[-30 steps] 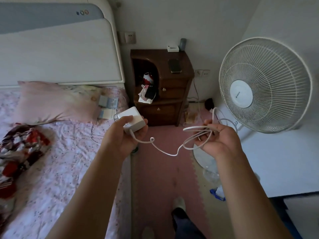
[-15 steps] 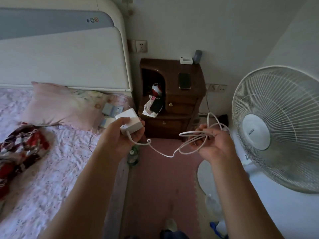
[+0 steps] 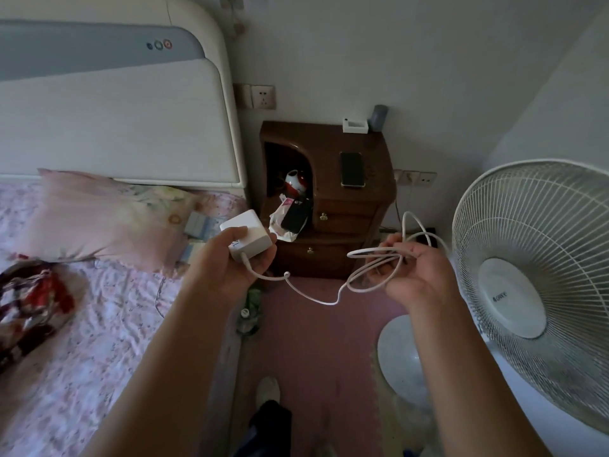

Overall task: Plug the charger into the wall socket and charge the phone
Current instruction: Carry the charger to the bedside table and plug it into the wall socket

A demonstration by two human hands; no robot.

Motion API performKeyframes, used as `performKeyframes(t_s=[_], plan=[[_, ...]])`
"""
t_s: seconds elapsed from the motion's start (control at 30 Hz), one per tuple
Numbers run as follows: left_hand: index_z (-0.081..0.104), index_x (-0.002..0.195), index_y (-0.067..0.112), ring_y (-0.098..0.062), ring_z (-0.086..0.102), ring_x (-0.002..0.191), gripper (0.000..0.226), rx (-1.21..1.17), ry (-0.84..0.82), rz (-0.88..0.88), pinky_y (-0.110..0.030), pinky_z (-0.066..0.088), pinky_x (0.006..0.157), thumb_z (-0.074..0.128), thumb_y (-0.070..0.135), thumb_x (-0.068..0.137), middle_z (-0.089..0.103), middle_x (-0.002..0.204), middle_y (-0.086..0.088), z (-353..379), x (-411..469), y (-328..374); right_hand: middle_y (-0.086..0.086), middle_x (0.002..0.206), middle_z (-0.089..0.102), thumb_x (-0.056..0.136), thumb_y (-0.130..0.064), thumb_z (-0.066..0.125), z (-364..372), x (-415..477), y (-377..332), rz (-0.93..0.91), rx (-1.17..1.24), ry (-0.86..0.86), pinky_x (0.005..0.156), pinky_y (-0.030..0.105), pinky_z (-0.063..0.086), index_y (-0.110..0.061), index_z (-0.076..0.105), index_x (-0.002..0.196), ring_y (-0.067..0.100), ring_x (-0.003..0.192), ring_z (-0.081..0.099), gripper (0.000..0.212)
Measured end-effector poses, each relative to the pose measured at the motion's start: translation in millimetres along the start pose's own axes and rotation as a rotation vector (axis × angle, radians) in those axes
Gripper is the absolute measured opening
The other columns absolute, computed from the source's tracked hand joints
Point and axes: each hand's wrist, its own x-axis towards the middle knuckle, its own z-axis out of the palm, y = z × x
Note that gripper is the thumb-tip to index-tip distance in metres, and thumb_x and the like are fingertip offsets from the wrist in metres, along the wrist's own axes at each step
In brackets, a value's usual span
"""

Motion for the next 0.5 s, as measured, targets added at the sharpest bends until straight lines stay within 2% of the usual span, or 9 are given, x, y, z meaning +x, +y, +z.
performKeyframes(t_s=[0.1,0.17,0.27,0.37,0.5], plan=[[0.038,0.139,0.007,-0.028,0.065,0.088,0.054,0.020,-0.033,-0.042,-0.037,0.058,0.073,0.049,0.005,0.087,0.056,0.110,-0.019,6,22,18,0.002,0.078,0.060,0.087,0.001,0.043,20,15,2,-0.030,0.007,0.022,0.079,0.042,0.046,-0.012,0.058,0.078,0.018,0.073,0.056,0.022],[0.037,0.140,0.007,-0.029,0.065,0.087,0.054,0.014,-0.047,-0.057,-0.037,0.059,0.073,0.049,0.005,0.088,0.057,0.105,-0.020,12,38,34,0.003,0.080,0.060,0.087,0.001,0.043,37,27,4,-0.050,-0.001,0.037,0.081,0.042,0.046,-0.011,0.058,0.079,0.018,0.075,0.056,0.021],[0.035,0.141,0.007,-0.030,0.066,0.086,0.055,0.038,-0.055,-0.035,-0.038,0.059,0.073,0.049,0.005,0.088,0.053,0.114,-0.023,21,62,63,0.004,0.084,0.059,0.087,0.000,0.042,64,44,4,-0.073,-0.015,0.045,0.080,0.043,0.045,-0.011,0.057,0.081,0.019,0.078,0.055,0.020],[0.034,0.142,0.006,-0.032,0.064,0.095,0.057,0.075,-0.064,-0.017,-0.039,0.059,0.070,0.050,0.005,0.088,0.048,0.125,-0.023,30,85,89,0.002,0.081,0.059,0.087,0.000,0.042,88,58,3,-0.092,0.006,0.055,0.076,0.042,0.046,-0.012,0.056,0.080,0.018,0.076,0.055,0.020],[0.034,0.141,0.002,-0.031,0.063,0.098,0.056,0.079,-0.068,-0.067,-0.038,0.059,0.073,0.050,0.006,0.088,0.049,0.124,-0.022,43,112,104,0.002,0.084,0.060,0.087,0.000,0.044,106,72,-2,-0.104,0.047,0.074,0.081,0.042,0.047,-0.012,0.058,0.083,0.018,0.079,0.057,0.019]])
